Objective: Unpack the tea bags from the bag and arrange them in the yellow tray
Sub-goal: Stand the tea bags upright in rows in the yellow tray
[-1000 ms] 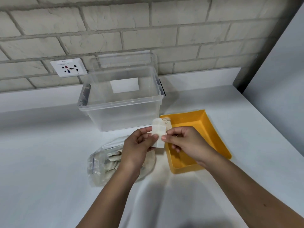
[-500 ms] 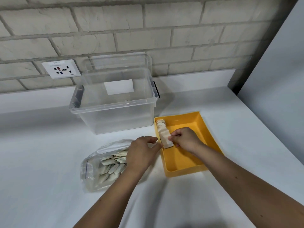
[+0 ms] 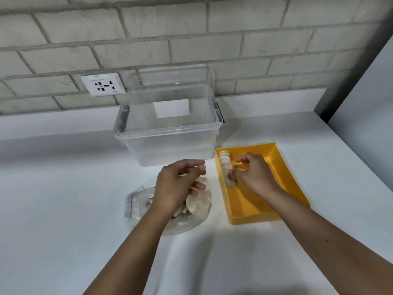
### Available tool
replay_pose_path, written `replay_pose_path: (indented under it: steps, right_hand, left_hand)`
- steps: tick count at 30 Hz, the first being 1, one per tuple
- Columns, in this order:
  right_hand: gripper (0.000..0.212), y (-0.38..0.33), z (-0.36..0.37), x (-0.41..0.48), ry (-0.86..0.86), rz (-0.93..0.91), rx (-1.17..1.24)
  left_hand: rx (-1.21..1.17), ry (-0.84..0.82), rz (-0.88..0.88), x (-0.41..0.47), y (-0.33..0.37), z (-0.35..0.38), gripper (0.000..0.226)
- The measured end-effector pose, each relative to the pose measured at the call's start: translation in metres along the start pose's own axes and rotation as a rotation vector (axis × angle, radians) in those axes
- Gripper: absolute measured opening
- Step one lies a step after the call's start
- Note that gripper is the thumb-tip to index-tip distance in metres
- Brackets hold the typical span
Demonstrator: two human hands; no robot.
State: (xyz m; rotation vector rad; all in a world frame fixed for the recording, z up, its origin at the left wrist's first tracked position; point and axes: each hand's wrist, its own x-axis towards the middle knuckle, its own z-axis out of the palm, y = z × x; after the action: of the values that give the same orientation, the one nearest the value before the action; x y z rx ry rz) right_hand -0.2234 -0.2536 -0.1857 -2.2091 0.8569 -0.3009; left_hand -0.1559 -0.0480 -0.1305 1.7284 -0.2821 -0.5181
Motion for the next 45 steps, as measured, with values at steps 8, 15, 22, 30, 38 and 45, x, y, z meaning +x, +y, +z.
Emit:
replay_pose_path:
  steps: [8,15,22,30,38,45]
  right_hand:
    - [0.015,-0.061,0.014,-0.086,-0.095,-0.297,0.358]
    - [0.011,-0.051,0.071,-0.113,-0.080,-0.564,-0.105]
    - [0.035,-0.051,0.081,-0.103,0.095,-0.569,-0.528]
    - [0.011,-0.060,0.072,-0.108,0.088,-0.494,-0.353]
    - [0.011,-0.093,0.021,-0.121,-0.077,-0.417,0.034]
    - [0.006,-0.126,-0.001,-0.129,-0.404,-0.335,0.581]
  left_hand:
    - [0.142,0.198,0.082,-0.028,-0.018,-0.089,0.005]
    - [0.675,0.151,0.192,-0.047,-0.074,-0.090,0.012]
    - [0.999,0.105,0.297,-0.045,-0.085,-0.074,0.032]
    - [0.846,0.198,0.274,-0.042,-0.090,-0.069,0.011]
    - [-0.215,0.215,-0.051,-0.059,-0.052,-0.091,0.016]
    - [-0.812,0.001,-0.231,-0.069,-0.045,-0.064,0.025]
